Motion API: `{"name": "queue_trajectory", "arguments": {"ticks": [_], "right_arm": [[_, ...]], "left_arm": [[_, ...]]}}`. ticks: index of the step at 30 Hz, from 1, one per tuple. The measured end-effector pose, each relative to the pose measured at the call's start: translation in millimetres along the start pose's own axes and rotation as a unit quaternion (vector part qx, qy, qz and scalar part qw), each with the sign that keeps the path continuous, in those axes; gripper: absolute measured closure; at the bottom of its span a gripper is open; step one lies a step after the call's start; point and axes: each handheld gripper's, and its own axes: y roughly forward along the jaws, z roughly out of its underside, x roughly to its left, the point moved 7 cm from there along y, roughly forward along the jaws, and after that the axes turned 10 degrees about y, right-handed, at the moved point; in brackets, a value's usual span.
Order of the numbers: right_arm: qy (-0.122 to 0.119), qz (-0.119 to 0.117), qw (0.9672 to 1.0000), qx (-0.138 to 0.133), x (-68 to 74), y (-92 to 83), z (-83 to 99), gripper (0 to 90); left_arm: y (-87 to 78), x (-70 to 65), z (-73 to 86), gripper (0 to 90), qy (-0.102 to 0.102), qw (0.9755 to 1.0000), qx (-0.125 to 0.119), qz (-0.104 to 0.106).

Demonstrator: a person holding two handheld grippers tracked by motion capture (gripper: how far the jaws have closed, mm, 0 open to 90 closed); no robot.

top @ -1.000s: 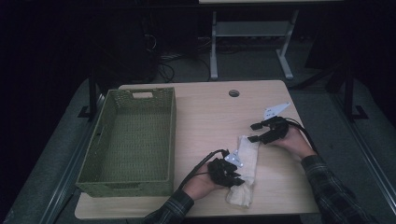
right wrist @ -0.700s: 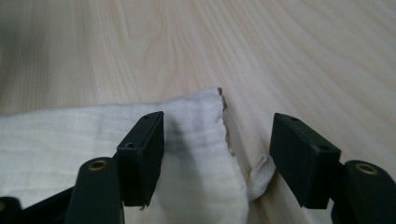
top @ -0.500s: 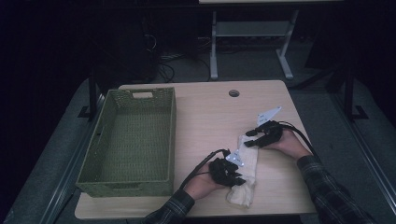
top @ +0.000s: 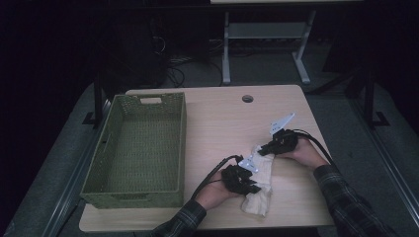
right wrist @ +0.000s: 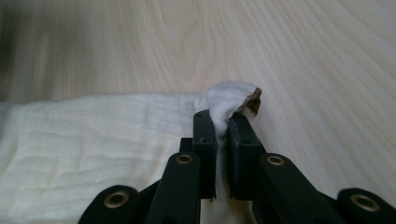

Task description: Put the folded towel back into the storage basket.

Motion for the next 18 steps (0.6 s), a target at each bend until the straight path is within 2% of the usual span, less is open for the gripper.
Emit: {"name": "queue_trajectory", "arguments": {"ticks": [5, 10, 13, 14, 18], "right_arm": [[0.005, -0.004, 1.0, -0.004, 0.2, -3.7, -4.9, 83.7], [-0.009, -0.001, 0.9998, -0.016, 5.2, -17.1, -21.6, 83.7], [-0.008, -0.001, 0.9998, -0.019, 6.2, -21.6, -26.2, 83.8], [-0.015, 0.003, 0.9997, -0.018, 5.8, -26.7, -32.8, 83.8], [-0.02, 0.006, 0.9994, -0.028, 8.8, -35.0, -48.2, 83.8]], "left_arm": [[-6.4, 3.1, -5.4, 79.1, -0.004, 1.0, -0.008, -0.004], [-19.6, 7.8, -14.7, 79.2, 0.001, 0.9997, -0.017, -0.016], [-25.7, 8.4, -18.7, 79.3, 0.002, 0.9996, -0.019, -0.021], [-32.2, 9.0, -23.2, 79.3, 0.001, 0.9994, -0.025, -0.024], [-44.0, 11.9, -30.4, 79.3, 0.001, 0.9992, -0.022, -0.034]]}}
